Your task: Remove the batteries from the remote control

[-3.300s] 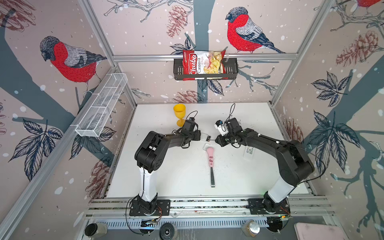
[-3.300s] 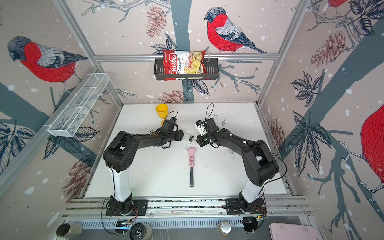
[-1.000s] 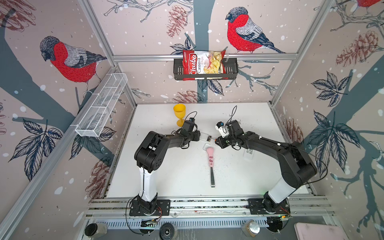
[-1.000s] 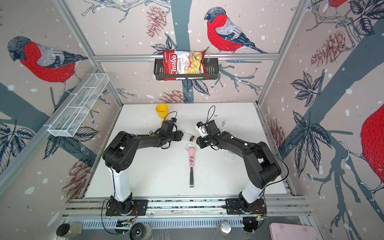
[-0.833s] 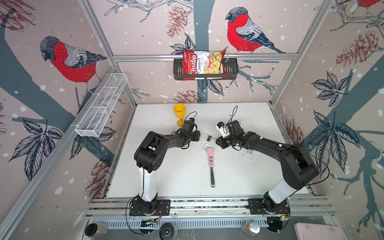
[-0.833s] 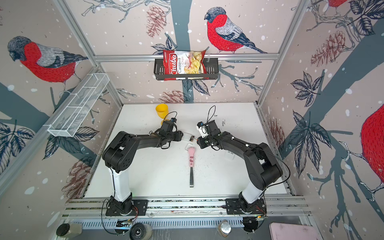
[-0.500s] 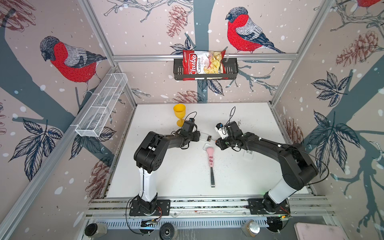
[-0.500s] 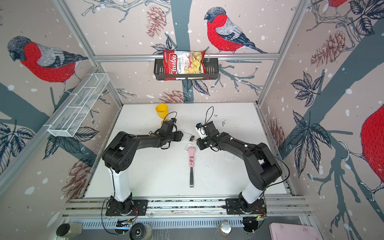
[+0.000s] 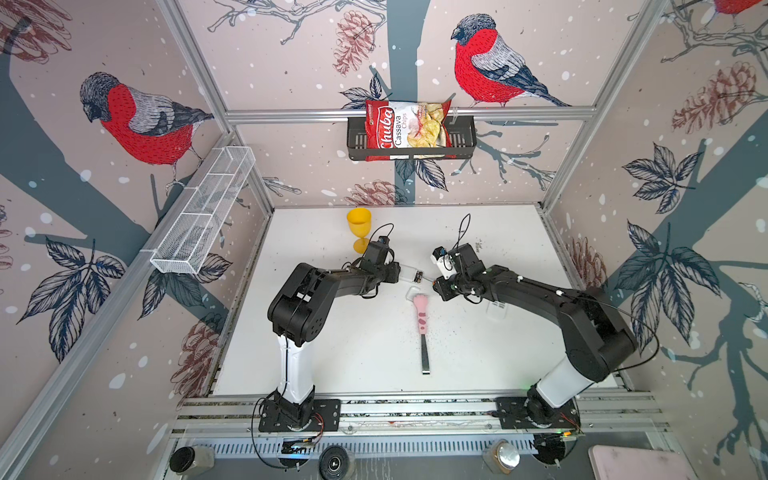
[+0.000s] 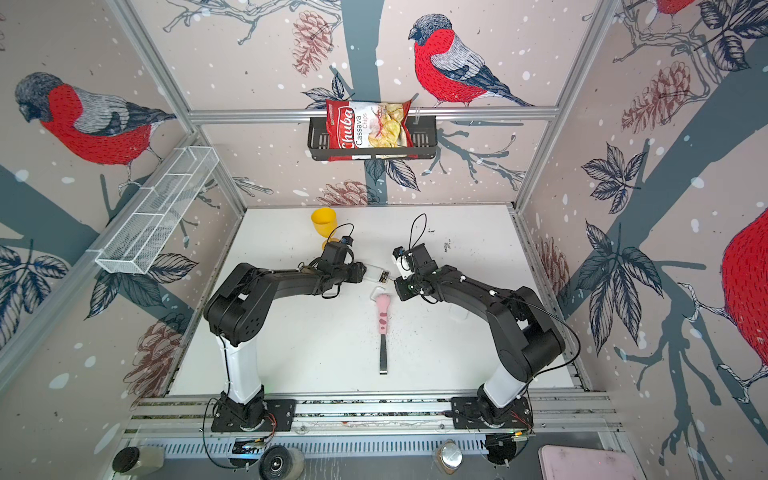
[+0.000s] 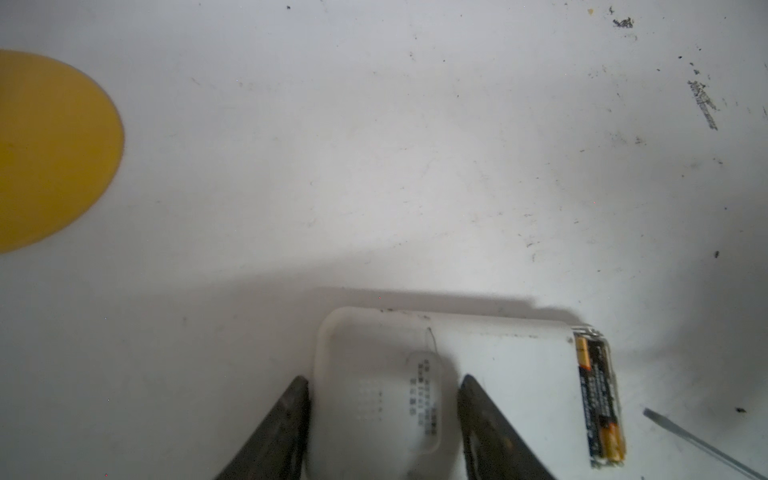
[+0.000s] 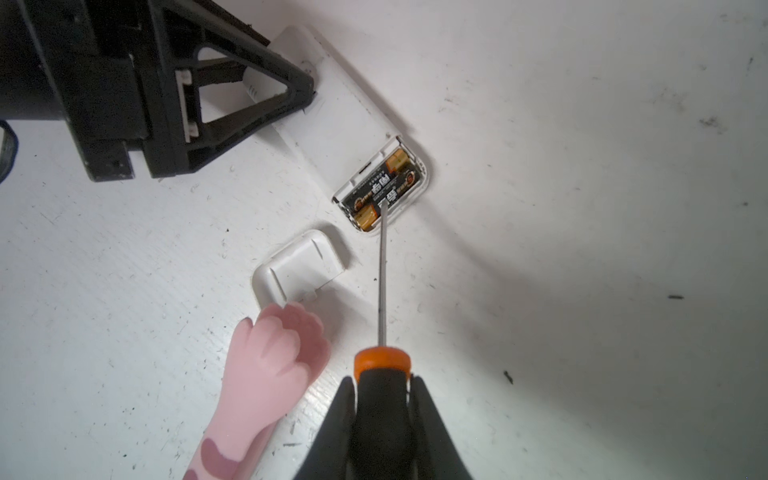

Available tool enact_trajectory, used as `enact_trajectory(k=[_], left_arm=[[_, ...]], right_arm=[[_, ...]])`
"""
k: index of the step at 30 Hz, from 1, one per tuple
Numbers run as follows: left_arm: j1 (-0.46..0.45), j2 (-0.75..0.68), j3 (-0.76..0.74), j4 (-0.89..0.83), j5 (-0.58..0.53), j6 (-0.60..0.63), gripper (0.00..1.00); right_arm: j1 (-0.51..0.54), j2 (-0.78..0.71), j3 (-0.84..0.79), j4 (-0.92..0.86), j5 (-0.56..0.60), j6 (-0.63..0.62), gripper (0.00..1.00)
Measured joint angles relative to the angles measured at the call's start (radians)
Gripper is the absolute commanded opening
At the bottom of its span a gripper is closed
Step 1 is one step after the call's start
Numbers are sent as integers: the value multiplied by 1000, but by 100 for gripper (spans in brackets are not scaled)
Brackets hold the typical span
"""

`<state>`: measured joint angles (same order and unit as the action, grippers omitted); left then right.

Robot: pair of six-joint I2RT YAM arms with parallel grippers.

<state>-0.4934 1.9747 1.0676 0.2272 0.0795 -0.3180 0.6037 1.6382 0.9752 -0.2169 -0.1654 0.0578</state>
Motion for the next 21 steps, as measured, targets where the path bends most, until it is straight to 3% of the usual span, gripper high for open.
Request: enact_trajectory(k=[21], left_arm=[[0,0,-1,2,2,0,56]], right_arm=[[11,27,4,-6,18,-4,0]])
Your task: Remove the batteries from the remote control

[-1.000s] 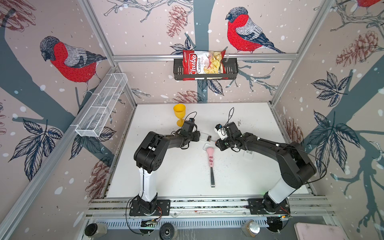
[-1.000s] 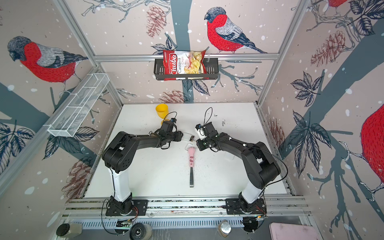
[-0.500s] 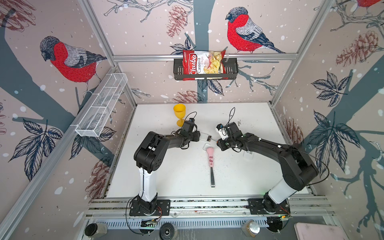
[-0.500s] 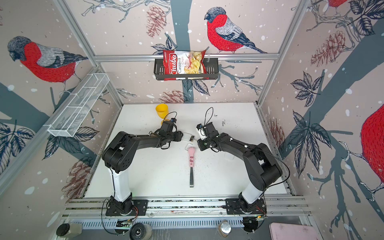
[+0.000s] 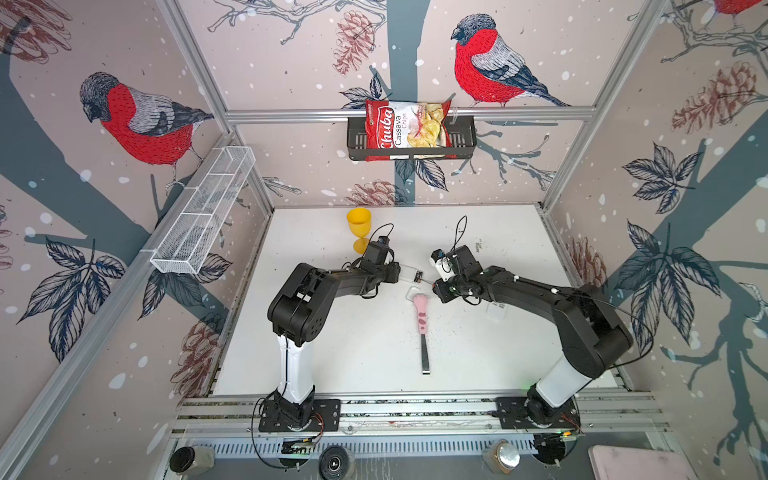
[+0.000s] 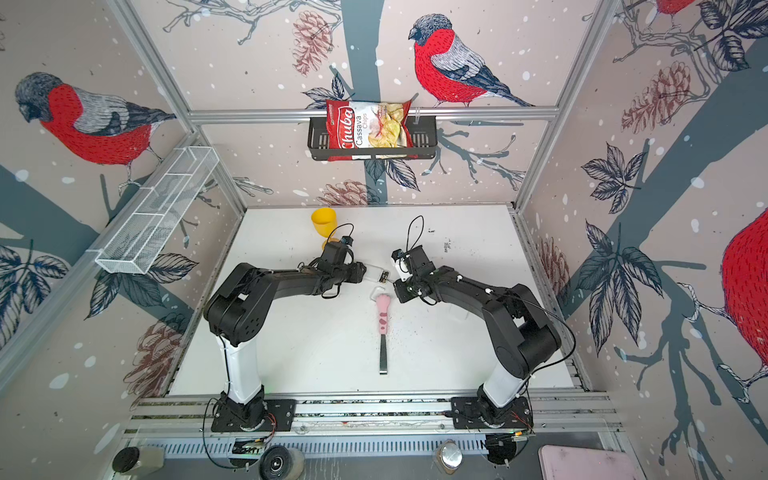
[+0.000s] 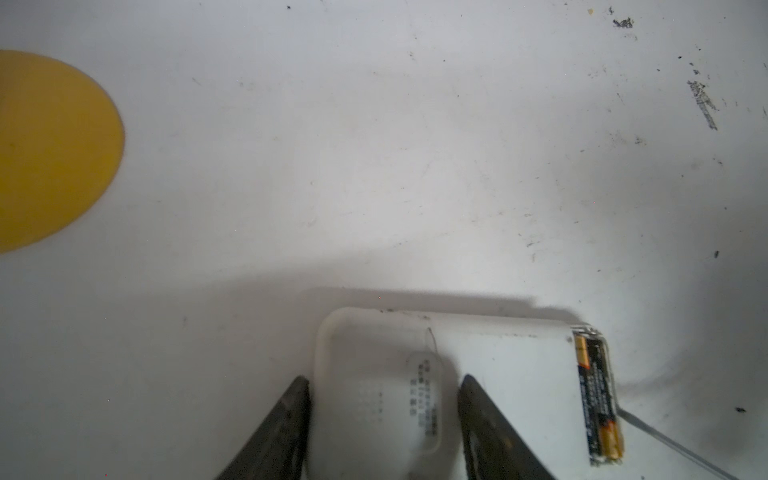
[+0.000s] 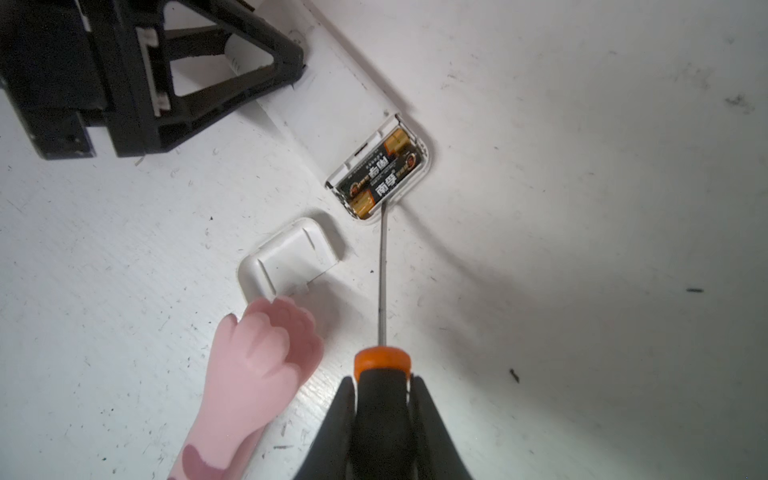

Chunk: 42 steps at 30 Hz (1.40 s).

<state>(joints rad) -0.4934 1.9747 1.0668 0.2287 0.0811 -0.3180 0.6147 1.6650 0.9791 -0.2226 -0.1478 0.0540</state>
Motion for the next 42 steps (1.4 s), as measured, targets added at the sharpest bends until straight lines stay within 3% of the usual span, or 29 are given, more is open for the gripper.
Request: enact_trajectory(k=[30,42], left_arm=[[5,15,16,9,-9,8,56],[6,11,14,6,-12,10,55]], right_arm=[[41,181,319,-377,42,-57,0],[34,198,359,-409,31,-58,0]])
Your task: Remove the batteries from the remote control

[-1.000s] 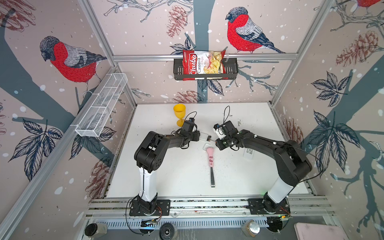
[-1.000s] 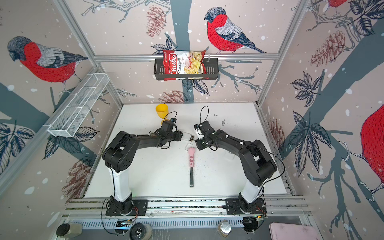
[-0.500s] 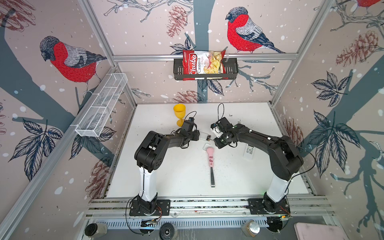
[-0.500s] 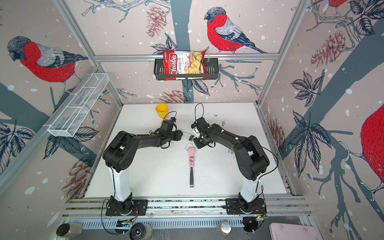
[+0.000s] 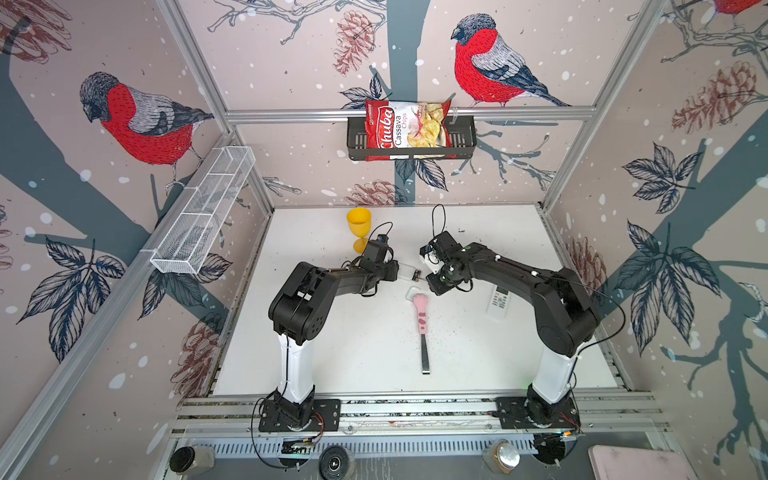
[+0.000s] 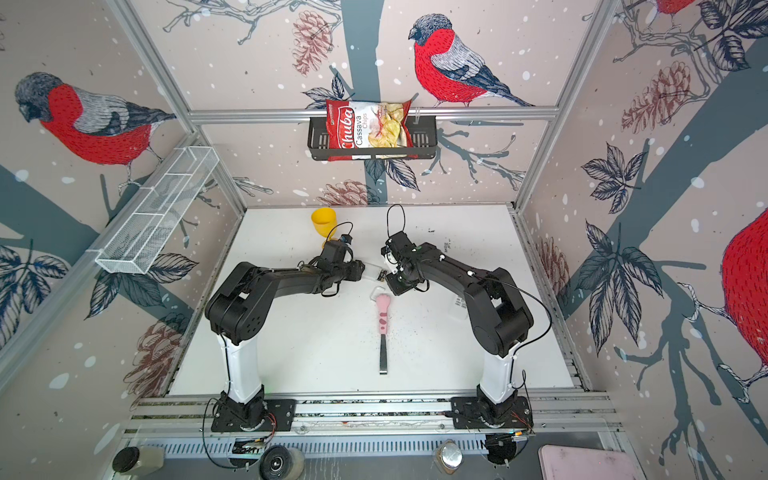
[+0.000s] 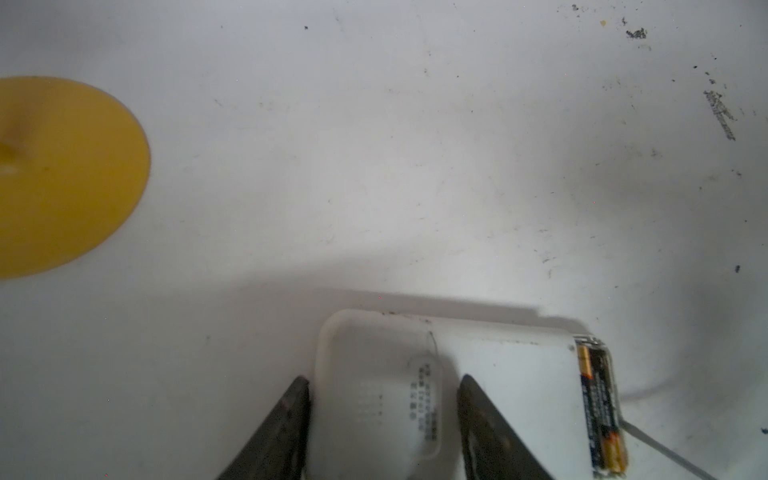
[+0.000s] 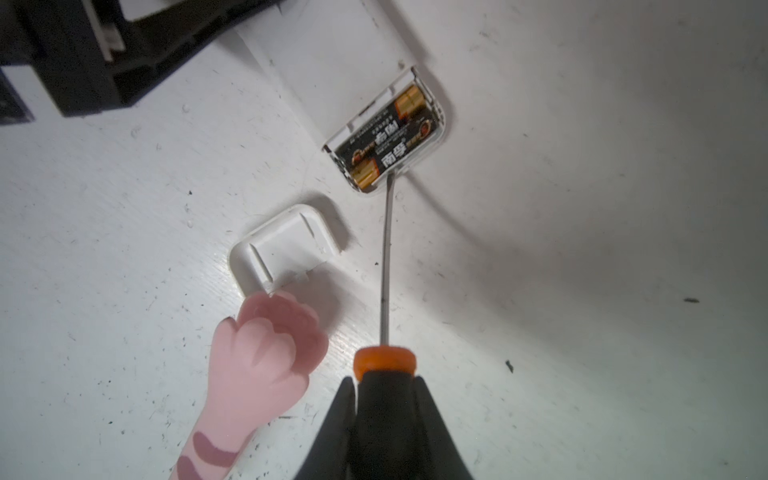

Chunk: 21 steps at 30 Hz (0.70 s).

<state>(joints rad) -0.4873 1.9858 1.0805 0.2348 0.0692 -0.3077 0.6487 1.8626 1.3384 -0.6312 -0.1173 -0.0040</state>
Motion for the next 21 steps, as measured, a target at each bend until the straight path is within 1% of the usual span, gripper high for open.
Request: enact_trajectory(k=[12,17,21], left_arm=[[0,-7,-14,10,-14,-4,55],[0,-7,-14,11,-14,-4,54],[0,-7,-15,11,-14,-4,54]], right_arm=[[-3,77,133,-129,-6,-27,0],[-12,81,142,-137,-19,-40,0],[-31,65,104,-103,-55,-42,0]])
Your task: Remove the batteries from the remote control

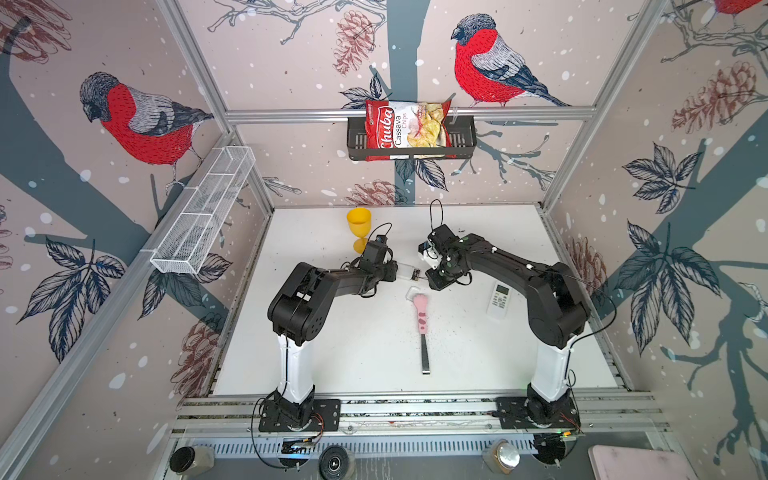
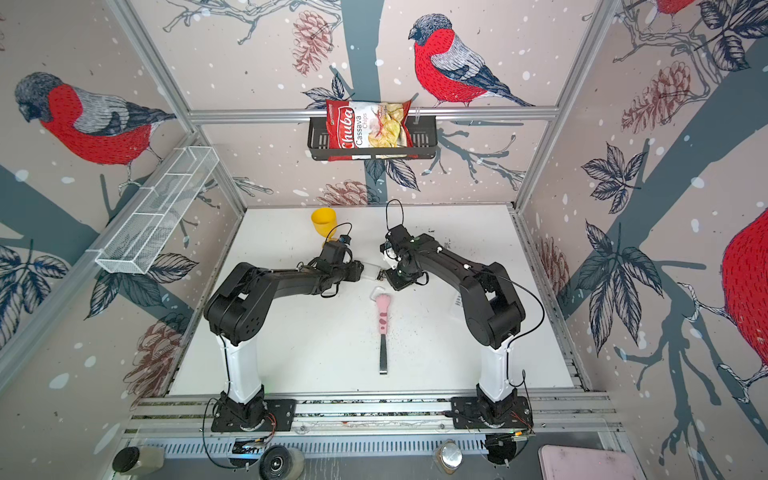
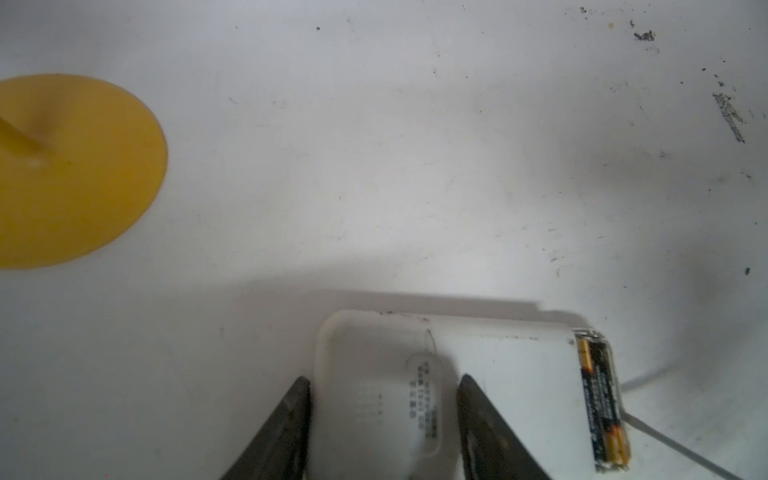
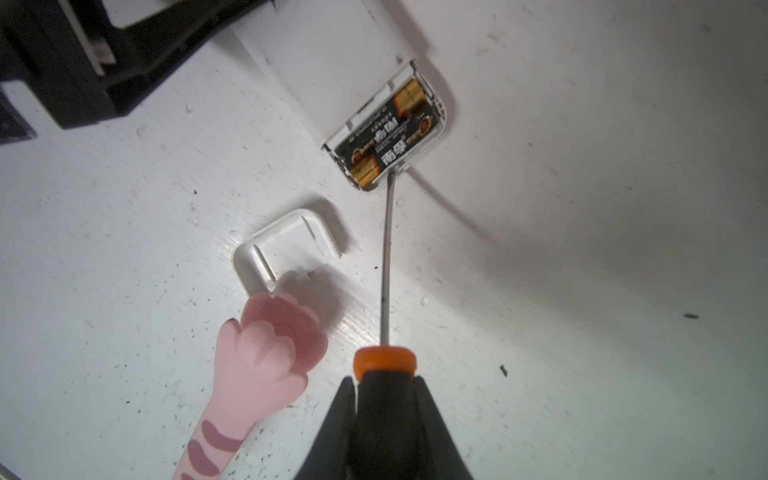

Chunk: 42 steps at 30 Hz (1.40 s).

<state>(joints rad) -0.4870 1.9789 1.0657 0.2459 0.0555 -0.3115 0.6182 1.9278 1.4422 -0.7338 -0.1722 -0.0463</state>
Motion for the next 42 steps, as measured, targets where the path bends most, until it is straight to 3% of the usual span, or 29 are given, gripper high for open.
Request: enact_trajectory(k=[15,23,32,42], left_arm=[[0,-6,-12,11,-1,4,54],[0,-23,-28,8,5,4,54],[0,-45,-42,-9,57,4,70],[-6,-74,-47,-26,105,4,74]], right_arm=[[-47,-75,-237,222,-116,27,0],[-49,-101,-253,242,-122,42,0],[-48,-137,-252,229,-101,54,0],[-38,-149,-226,248,-106,61,0]])
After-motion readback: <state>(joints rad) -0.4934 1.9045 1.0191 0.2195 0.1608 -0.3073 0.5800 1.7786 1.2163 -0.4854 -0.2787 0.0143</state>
